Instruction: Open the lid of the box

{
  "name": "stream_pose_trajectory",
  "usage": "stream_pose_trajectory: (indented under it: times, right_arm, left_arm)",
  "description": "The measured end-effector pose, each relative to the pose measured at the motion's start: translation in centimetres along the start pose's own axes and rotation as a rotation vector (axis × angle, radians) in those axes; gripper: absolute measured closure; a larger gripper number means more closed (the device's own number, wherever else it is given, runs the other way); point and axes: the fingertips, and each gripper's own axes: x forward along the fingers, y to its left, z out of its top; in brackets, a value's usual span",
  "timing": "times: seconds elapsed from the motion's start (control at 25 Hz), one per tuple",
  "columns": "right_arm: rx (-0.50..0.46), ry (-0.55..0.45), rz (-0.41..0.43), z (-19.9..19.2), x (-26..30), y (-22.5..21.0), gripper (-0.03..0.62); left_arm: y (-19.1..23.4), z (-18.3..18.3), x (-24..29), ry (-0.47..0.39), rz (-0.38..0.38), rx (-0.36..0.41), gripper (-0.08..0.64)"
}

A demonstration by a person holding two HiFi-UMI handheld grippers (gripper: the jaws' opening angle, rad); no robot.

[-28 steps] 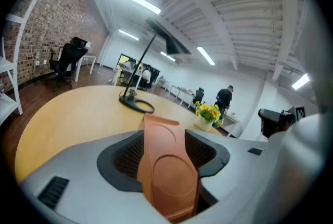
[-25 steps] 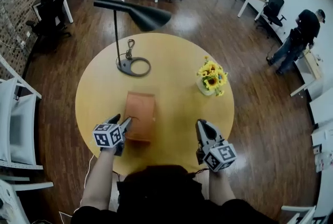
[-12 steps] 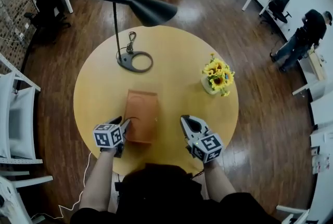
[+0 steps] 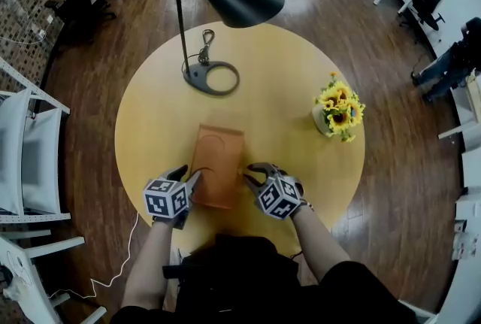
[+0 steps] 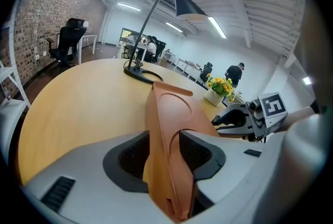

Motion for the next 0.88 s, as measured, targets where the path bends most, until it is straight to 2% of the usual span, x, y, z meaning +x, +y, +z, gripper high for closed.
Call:
stream_pose_trajectory:
  times: [0.2, 0.52, 0.56, 0.6, 0.64, 0.72, 0.88]
  right_arm:
    - [-0.110, 0.025, 0.094, 0.6, 1.3, 0.6, 0.508]
    - [-0.120, 0.023, 0.173, 0.2, 2.3, 0.7, 0.505]
    - [-0.128, 0.036, 0.183, 0.2, 2.5, 0.8, 0.489]
    - [-0.139, 0.053, 0.193, 0.1, 2.7, 0.9, 0.436]
    - [-0.155, 0.064, 0.198, 0.0, 2.9, 1.1, 0.425]
    - [-0.184, 0.065, 0.193, 0.2, 3.0, 1.3, 0.483]
    - [-0.194, 0.059, 0.177, 0.4, 3.0, 1.1, 0.515]
  left_arm:
    - [-0.1, 0.0, 0.0, 0.013, 0.003, 0.000, 0.389]
    - [0.1, -0.1, 0.0, 0.018, 0.007, -0.023, 0.388]
    - [0.2, -0.1, 0.0, 0.020, 0.008, -0.023, 0.390]
    - [0.2, -0.1, 0.0, 0.022, 0.008, -0.024, 0.390]
    - [0.1, -0.2, -0.1, 0.024, 0.009, -0.027, 0.390]
    - [0.2, -0.2, 0.0, 0.027, 0.012, -0.029, 0.390]
    - [0.2, -0.2, 0.0, 0.026, 0.018, -0.026, 0.390]
